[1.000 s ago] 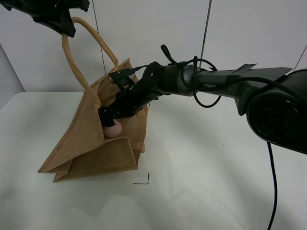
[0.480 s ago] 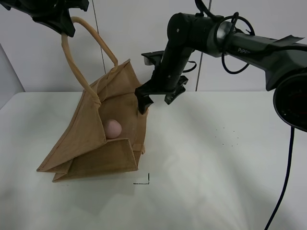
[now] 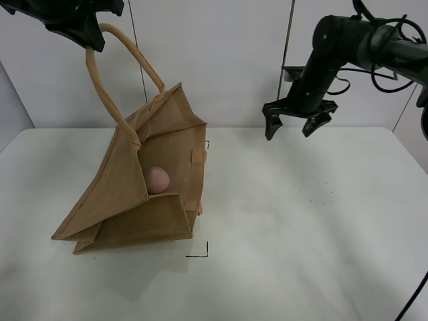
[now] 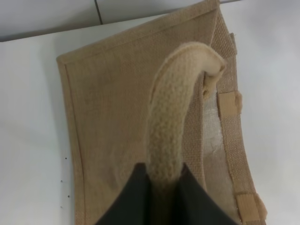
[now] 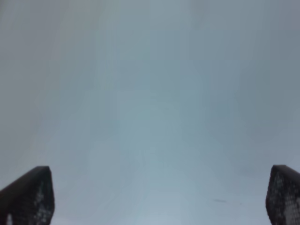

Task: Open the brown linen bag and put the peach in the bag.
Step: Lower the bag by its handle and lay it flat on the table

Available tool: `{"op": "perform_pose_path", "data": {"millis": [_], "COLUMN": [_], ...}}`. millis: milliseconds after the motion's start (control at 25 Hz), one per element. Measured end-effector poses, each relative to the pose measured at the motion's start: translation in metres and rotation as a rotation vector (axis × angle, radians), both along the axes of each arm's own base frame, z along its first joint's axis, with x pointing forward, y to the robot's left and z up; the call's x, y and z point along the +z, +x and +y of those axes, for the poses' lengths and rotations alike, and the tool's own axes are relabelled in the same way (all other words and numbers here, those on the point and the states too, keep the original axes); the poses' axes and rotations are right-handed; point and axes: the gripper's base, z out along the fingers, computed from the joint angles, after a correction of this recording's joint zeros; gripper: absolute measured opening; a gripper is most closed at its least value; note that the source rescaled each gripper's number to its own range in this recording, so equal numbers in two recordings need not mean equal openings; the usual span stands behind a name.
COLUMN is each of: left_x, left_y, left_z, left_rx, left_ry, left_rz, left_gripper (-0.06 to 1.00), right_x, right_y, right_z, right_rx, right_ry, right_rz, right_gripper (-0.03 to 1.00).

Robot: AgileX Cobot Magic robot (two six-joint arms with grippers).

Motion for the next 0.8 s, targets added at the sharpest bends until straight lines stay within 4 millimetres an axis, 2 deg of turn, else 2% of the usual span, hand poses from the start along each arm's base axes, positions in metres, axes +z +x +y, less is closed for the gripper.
{"op": "perform_pose_path", "data": {"millis": [80,120,160,320,480,640,800], "left_x": [0.000,0.000,0.000,0.000,0.000,0.000,0.000], "left_y": [0.000,0.000,0.000,0.000,0.000,0.000,0.000], "left_z": [0.000,0.000,0.000,0.000,0.000,0.000,0.000], "left_rx": [0.000,0.000,0.000,0.000,0.000,0.000,0.000], "left_ry": [0.000,0.000,0.000,0.000,0.000,0.000,0.000], "left_rz": [0.000,0.000,0.000,0.000,0.000,0.000,0.000], "left_gripper": [0.00,0.00,0.00,0.00,0.00,0.00,0.00], "right_x": [-0.001,-0.001,-0.001,-0.001,0.007,0.033,0.061], "right_y": [0.006,0.009,0.010,0.012,0.007,-0.021,-0.077], "right_z": [-0.028,-0.049,-0.058,-0.078,-0.085,-0.090,-0.093], "right_rx": [-0.057,-0.098,-0.116,-0.170,-0.187,-0.204,-0.207], "right_ry": [-0.018,-0.030,-0.033,-0.032,-0.034,-0.037,-0.043], "right_rz": [0.003,0.004,0.004,0.007,0.000,-0.003,0.017], "right_gripper": [1.00,1.00,1.00,1.00,1.00,1.00,1.00]}}
